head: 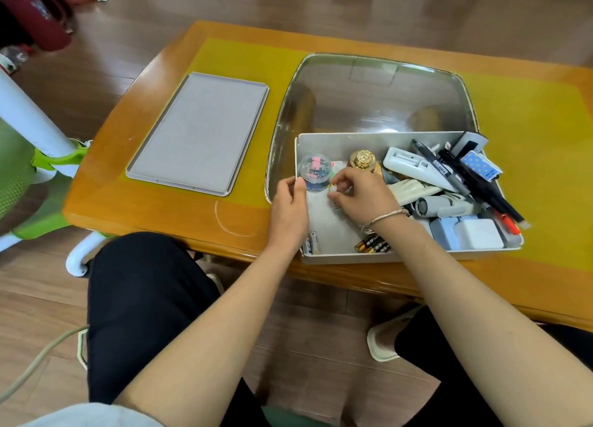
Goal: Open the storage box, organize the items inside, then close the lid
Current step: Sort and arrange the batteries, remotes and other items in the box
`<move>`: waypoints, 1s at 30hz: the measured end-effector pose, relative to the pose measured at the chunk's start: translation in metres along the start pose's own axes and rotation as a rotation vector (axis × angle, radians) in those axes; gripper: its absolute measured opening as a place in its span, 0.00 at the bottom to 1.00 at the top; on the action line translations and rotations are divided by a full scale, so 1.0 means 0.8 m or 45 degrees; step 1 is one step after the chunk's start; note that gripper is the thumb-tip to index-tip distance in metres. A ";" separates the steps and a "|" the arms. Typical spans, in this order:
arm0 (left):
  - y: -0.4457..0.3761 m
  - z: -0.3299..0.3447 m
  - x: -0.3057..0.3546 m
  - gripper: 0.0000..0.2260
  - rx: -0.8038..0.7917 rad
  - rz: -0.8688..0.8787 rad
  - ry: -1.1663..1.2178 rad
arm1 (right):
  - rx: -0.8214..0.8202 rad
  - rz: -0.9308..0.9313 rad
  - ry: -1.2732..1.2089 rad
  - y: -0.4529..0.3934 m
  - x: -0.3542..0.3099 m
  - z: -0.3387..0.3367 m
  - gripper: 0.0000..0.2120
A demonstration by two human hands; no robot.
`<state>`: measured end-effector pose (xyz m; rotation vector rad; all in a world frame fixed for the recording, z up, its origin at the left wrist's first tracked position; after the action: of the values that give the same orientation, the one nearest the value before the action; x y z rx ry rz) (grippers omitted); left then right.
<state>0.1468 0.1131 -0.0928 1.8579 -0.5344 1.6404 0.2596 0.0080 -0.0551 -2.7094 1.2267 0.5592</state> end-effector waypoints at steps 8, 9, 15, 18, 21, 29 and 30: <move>0.006 -0.020 -0.012 0.19 -0.037 0.172 -0.024 | -0.350 0.187 -0.207 0.022 0.014 0.025 0.06; 0.008 -0.020 -0.013 0.18 -0.055 0.221 -0.070 | -0.411 0.202 -0.195 0.024 0.014 0.032 0.06; 0.016 -0.012 -0.031 0.27 -0.161 0.165 -0.016 | -0.849 0.168 -0.164 0.045 0.003 0.079 0.10; 0.015 -0.008 -0.036 0.34 -0.237 0.063 0.100 | -0.864 0.145 -0.053 0.042 0.004 0.083 0.13; 0.014 -0.006 -0.041 0.31 -0.270 -0.026 0.188 | -0.901 0.135 -0.095 0.043 -0.001 0.090 0.14; 0.013 -0.007 -0.043 0.23 -0.249 -0.041 0.255 | -0.814 0.046 0.055 0.038 -0.004 0.086 0.17; 0.013 -0.006 -0.043 0.22 -0.257 -0.040 0.258 | -0.794 0.025 0.089 0.037 -0.006 0.085 0.17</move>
<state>0.1309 0.1060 -0.1248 1.5282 -0.5579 1.6649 0.2151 0.0087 -0.1148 -3.2379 1.2605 1.0026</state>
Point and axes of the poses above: each hand's wrist, its own y-axis away from the middle knuckle, its own z-axis out of the palm, x = y × z, the point moved 10 cm from there along -y, towards the middle knuckle, and after that the axes turned 14 degrees about y, right-handed, at the moved point
